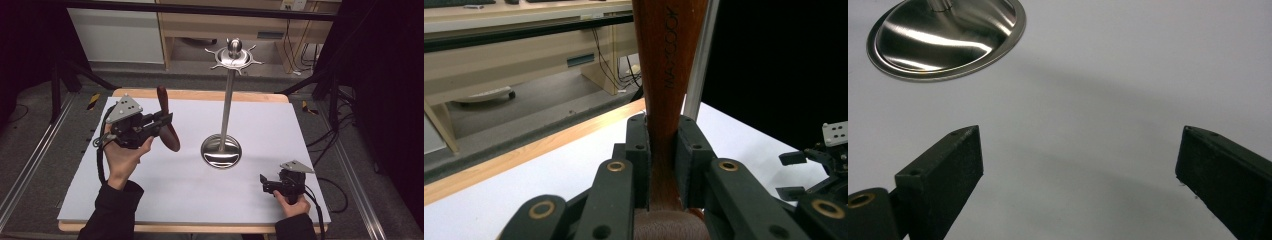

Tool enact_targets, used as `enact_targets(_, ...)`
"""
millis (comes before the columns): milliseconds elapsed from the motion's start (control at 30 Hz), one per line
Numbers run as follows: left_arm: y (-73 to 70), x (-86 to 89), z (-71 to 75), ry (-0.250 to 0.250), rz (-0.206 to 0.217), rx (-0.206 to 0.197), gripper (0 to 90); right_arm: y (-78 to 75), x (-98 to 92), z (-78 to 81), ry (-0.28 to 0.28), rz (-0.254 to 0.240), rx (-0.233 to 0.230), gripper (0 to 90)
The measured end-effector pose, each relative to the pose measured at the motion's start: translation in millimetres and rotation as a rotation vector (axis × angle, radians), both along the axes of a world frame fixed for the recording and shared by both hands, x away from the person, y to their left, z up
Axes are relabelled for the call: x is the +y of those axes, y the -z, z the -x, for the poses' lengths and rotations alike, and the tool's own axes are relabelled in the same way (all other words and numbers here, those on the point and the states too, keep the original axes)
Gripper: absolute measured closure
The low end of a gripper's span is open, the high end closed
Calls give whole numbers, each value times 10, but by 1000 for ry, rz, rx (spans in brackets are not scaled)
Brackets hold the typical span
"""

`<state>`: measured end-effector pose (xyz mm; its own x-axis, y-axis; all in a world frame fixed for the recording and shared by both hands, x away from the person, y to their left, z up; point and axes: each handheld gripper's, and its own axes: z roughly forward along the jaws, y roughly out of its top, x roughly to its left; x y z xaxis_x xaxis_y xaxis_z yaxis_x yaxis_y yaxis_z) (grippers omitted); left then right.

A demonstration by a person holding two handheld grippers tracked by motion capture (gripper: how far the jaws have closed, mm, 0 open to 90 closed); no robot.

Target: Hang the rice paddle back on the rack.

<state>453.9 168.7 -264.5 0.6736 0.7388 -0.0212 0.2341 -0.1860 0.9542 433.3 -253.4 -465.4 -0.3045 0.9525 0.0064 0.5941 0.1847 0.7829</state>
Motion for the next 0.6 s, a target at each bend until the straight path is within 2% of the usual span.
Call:
enact_targets(33,-11,-27,6,5,9,15,780,0,0,0,2,-2,0,54)
enact_targets(167,-60,-92,-25,8,-12,-6,780,0,-13,-2,-2,-4,-3,54)
enact_targets(333,-115,-162,-53,18,-17,-11,780,-5,-20,6,5,-15,-1,54)
enact_targets(600,-177,-208,-90,24,-7,-16,780,-20,-30,18,5,-18,-10,54)
